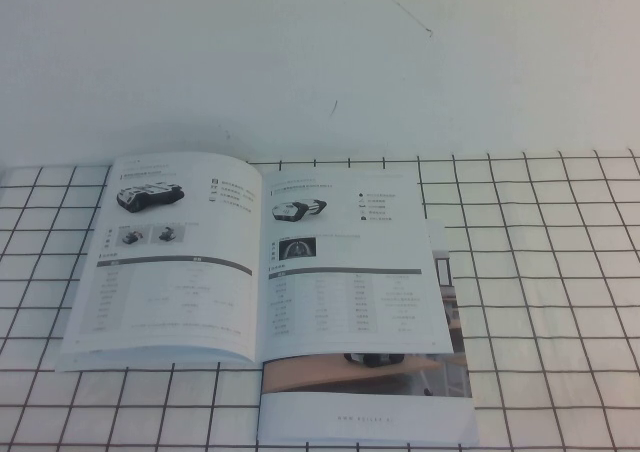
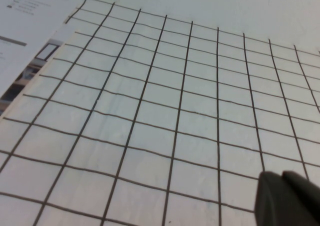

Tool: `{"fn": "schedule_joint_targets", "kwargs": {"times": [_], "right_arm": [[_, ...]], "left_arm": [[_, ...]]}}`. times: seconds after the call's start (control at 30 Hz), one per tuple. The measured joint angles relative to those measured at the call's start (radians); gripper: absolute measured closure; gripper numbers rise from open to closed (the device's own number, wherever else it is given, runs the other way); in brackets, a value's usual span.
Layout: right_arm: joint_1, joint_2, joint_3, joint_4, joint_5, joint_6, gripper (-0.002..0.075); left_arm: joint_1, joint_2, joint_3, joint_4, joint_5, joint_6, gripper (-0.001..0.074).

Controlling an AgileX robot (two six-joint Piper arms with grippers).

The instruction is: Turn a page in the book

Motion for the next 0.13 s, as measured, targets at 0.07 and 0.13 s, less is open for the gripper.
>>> {"fn": "schedule_joint_targets", "kwargs": {"times": [0.07,0.13], "right_arm": [[0.000,0.000,0.000,0.000,0.000,0.000,0.0728],[0.000,0.000,0.000,0.000,0.000,0.000,0.0728]], "left_arm": [[0.000,0.000,0.000,0.000,0.000,0.000,0.0738],[0.000,0.000,0.000,0.000,0.000,0.000,0.0738]]}}
